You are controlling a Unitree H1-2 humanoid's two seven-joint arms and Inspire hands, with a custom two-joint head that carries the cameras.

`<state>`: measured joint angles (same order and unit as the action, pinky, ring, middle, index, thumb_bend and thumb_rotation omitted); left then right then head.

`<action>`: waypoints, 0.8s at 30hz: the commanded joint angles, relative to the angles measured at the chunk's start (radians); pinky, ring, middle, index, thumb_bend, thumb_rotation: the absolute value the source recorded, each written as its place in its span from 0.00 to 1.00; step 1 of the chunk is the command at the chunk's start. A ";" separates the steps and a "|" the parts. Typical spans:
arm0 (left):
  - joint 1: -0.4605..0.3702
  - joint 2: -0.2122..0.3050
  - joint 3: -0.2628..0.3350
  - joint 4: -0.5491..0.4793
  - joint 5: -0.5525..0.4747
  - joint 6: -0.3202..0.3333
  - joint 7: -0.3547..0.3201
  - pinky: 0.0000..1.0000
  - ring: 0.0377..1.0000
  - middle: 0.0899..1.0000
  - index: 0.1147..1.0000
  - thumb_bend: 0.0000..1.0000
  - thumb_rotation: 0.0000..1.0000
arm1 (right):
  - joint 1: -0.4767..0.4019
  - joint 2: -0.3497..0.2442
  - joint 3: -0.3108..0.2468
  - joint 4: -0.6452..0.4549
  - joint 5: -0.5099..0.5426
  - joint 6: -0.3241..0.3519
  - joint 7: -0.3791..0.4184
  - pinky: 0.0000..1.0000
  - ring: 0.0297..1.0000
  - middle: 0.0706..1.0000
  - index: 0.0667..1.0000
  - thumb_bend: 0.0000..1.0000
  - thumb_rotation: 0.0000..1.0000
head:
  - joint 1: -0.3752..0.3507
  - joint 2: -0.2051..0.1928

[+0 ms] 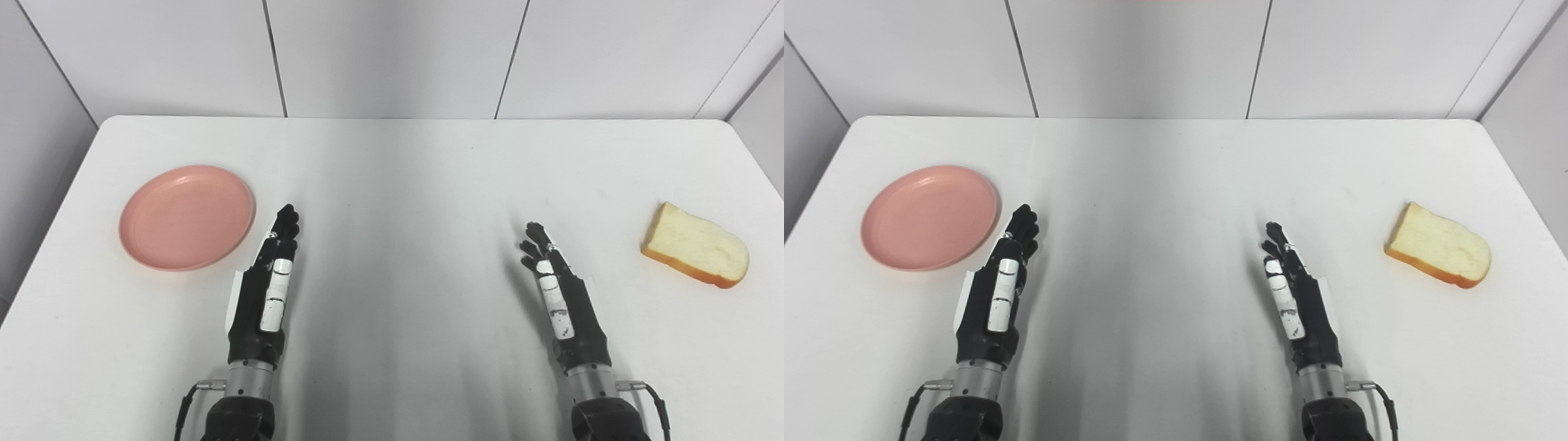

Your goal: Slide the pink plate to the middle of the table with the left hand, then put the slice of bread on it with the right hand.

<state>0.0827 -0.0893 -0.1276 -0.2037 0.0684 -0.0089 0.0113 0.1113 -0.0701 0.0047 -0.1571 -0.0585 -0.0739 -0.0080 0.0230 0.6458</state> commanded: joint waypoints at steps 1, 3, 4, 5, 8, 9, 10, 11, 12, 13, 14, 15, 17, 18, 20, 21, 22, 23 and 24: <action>-0.004 -0.007 -0.006 -0.038 0.016 -0.002 0.003 0.98 0.96 0.95 0.88 0.63 0.91 | -0.006 -0.006 -0.002 -0.033 -0.005 0.015 0.005 0.90 0.90 0.93 0.91 0.78 1.00 | 0.000 -0.001; -0.004 -0.006 -0.007 -0.037 0.017 -0.001 0.002 0.98 0.96 0.95 0.88 0.63 0.90 | -0.006 -0.006 -0.002 -0.034 -0.008 0.021 0.006 0.89 0.90 0.93 0.91 0.78 1.00 | 0.003 -0.006; -0.004 -0.006 -0.007 -0.041 0.016 0.003 0.000 0.98 0.96 0.95 0.88 0.64 0.90 | -0.005 -0.007 -0.002 -0.036 -0.008 0.024 0.006 0.89 0.90 0.93 0.91 0.78 1.00 | 0.003 -0.005; -0.004 -0.006 -0.008 -0.044 0.015 0.006 -0.001 0.99 0.97 0.95 0.89 0.63 0.90 | -0.005 -0.007 -0.001 -0.037 -0.007 0.027 0.007 0.89 0.90 0.93 0.91 0.78 1.00 | 0.003 -0.005; -0.004 -0.006 -0.010 -0.052 0.016 0.015 -0.003 0.99 0.97 0.96 0.89 0.62 0.90 | -0.004 -0.009 -0.002 -0.038 -0.004 0.031 0.009 0.89 0.89 0.93 0.91 0.78 1.00 | 0.005 -0.008; -0.003 -0.006 -0.011 -0.053 0.017 0.018 -0.003 0.99 0.97 0.96 0.89 0.62 0.91 | -0.004 -0.009 -0.003 -0.036 -0.003 0.028 0.009 0.89 0.89 0.93 0.91 0.78 1.00 | 0.006 -0.012; -0.003 -0.005 -0.012 -0.052 0.019 0.018 -0.003 0.99 0.97 0.96 0.89 0.62 0.91 | -0.004 -0.010 -0.003 -0.035 -0.004 0.027 0.008 0.89 0.89 0.93 0.91 0.78 1.00 | 0.005 -0.016; -0.002 -0.006 -0.013 -0.050 0.020 0.017 -0.002 0.99 0.97 0.96 0.89 0.62 0.91 | -0.003 -0.011 -0.003 -0.035 -0.005 0.026 0.008 0.89 0.89 0.93 0.91 0.78 1.00 | 0.006 -0.019; -0.001 -0.008 -0.013 -0.048 0.020 0.015 0.000 0.99 0.97 0.96 0.88 0.63 0.91 | -0.002 -0.011 -0.002 -0.035 -0.007 0.026 0.008 0.88 0.89 0.93 0.91 0.78 1.00 | 0.006 -0.022; 0.000 -0.010 -0.013 -0.047 0.021 0.014 0.002 0.99 0.97 0.95 0.88 0.63 0.91 | -0.001 -0.012 -0.002 -0.035 -0.009 0.026 0.007 0.88 0.89 0.93 0.91 0.78 1.00 | 0.006 -0.022; 0.000 -0.011 -0.013 -0.046 0.022 0.014 0.002 0.99 0.97 0.95 0.88 0.62 0.91 | -0.001 -0.013 -0.002 -0.035 -0.011 0.026 0.007 0.87 0.89 0.93 0.91 0.78 1.00 | 0.007 -0.023; 0.000 -0.010 -0.014 -0.046 0.024 0.013 0.002 0.99 0.97 0.95 0.88 0.62 0.91 | 0.000 -0.013 -0.002 -0.035 -0.010 0.025 0.007 0.87 0.89 0.93 0.91 0.78 1.00 | 0.007 -0.023; -0.002 -0.006 -0.015 -0.042 0.023 0.008 -0.001 0.99 0.98 0.95 0.89 0.61 0.91 | -0.001 -0.013 -0.003 -0.034 -0.002 0.027 0.009 0.88 0.89 0.93 0.91 0.78 1.00 | 0.007 -0.021; -0.003 -0.003 -0.015 -0.041 0.023 0.008 -0.003 0.98 0.98 0.96 0.89 0.60 0.91 | -0.001 -0.012 -0.003 -0.034 0.002 0.027 0.010 0.88 0.89 0.93 0.91 0.78 1.00 | 0.008 -0.021; -0.002 -0.001 -0.016 -0.042 0.024 0.013 -0.004 0.98 0.98 0.96 0.89 0.60 0.91 | 0.001 -0.012 -0.002 -0.034 0.003 0.029 0.010 0.89 0.89 0.93 0.91 0.78 1.00 | 0.008 -0.024; -0.001 -0.001 -0.016 -0.045 0.025 0.017 -0.004 0.98 0.98 0.96 0.89 0.61 0.91 | 0.002 -0.012 -0.002 -0.035 0.001 0.030 0.009 0.89 0.89 0.93 0.92 0.78 1.00 | 0.008 -0.024; 0.001 -0.003 -0.017 -0.049 0.025 0.021 -0.004 0.98 0.98 0.95 0.89 0.60 0.91 | 0.003 -0.011 -0.001 -0.034 0.000 0.026 0.007 0.89 0.89 0.93 0.92 0.79 1.00 | 0.008 -0.033; 0.002 -0.004 -0.017 -0.051 0.025 0.024 -0.003 0.98 0.97 0.95 0.89 0.60 0.91 | 0.003 -0.011 -0.001 -0.034 -0.001 0.024 0.007 0.89 0.89 0.93 0.91 0.79 1.00 | 0.008 -0.033; 0.004 -0.003 -0.018 -0.049 0.026 0.020 -0.002 0.98 0.97 0.95 0.89 0.60 0.91 | 0.005 -0.010 0.000 -0.031 -0.002 0.018 0.006 0.89 0.89 0.93 0.91 0.79 1.00 | 0.009 -0.048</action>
<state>0.0858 -0.0862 -0.1372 -0.2279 0.0848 0.0243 0.0098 0.1108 -0.0797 0.0054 -0.1654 -0.0600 -0.0542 -0.0069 0.0307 0.6136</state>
